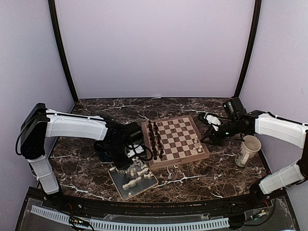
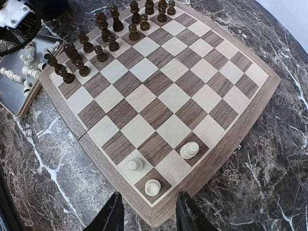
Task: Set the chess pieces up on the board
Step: Pick up the chess pile from the storage box, then pass from the left arm to the right
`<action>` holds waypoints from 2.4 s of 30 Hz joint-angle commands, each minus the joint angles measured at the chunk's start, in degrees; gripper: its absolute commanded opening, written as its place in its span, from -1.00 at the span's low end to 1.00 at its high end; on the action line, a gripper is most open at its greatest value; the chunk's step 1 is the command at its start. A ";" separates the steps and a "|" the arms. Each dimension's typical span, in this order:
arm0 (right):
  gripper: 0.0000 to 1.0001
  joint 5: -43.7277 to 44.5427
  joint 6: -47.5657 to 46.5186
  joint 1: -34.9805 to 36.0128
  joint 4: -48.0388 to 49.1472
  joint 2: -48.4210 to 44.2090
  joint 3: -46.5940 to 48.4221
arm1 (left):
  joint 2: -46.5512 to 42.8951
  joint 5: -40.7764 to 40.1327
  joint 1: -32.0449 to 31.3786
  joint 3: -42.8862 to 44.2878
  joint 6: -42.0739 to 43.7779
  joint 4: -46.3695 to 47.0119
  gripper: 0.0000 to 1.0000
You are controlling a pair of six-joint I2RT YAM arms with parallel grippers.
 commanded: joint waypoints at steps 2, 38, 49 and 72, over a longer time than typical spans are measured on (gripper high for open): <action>-0.23 -0.38 -0.56 -0.30 1.43 0.47 -0.19 | 0.42 0.48 -0.16 -0.81 0.75 0.40 -0.59; -0.27 -15.35 5.35 12.24 -6.01 12.73 20.65 | -13.54 12.25 1.00 -5.69 -7.59 10.65 -0.95; -0.23 -12.94 4.11 19.26 -6.24 16.47 22.07 | -17.80 18.62 5.60 -10.89 -16.55 20.91 -0.94; 0.05 -24.14 14.89 25.21 7.43 26.31 28.93 | -41.27 22.71 7.04 -41.45 -43.05 79.17 -0.94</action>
